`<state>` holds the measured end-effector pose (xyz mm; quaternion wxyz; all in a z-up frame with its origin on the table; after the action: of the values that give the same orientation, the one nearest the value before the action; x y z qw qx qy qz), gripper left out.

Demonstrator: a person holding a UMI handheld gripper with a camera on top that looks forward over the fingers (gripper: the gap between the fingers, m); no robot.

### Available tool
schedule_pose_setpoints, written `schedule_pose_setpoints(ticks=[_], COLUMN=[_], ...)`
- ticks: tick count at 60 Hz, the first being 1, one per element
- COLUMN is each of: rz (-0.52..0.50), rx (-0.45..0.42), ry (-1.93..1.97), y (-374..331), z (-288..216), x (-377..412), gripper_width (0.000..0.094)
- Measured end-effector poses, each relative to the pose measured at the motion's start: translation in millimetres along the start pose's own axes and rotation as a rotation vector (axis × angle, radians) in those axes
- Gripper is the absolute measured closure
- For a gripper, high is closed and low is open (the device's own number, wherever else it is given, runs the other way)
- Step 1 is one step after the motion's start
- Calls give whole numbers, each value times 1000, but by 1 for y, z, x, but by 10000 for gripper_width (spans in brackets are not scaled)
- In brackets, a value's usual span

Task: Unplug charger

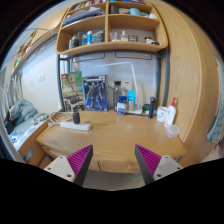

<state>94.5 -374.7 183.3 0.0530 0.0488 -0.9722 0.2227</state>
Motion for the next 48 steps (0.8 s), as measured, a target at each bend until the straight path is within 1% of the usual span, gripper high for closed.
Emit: schedule_pose_setpoints(ticks=[8,9,10,21,30,40,43,45,46,47,48], rz=[-27,-26,-29,-65,-67,-42,-35,-31,-29,-26,-22], rx=[57,68,71,122,132,94,75,56,51,50,52], ry=[-9,-12,-11,-19,10,33,40,44,44,44,43], y=[41,27,50,132,208,288,308,321,327,332,338], z=[15,17,20,28,19,-3,-10,-15,-16,-17,-17], x=[31,31,44,120,177,216,223,227,229,230,231], gripper_width=[82,81,84,85,84,89,103,131,115,144,223])
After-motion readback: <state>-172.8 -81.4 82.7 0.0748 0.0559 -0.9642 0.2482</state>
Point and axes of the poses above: the point between the fingertips, and its own axes, seen from behind it with the camera up: x to the left, z down, y forward, the way the camera looks, the point moved 8 cm from there along -y, backward, against the way the camera looks, and after that the axes turned 7 degrees about y, right-handed, at the moved point
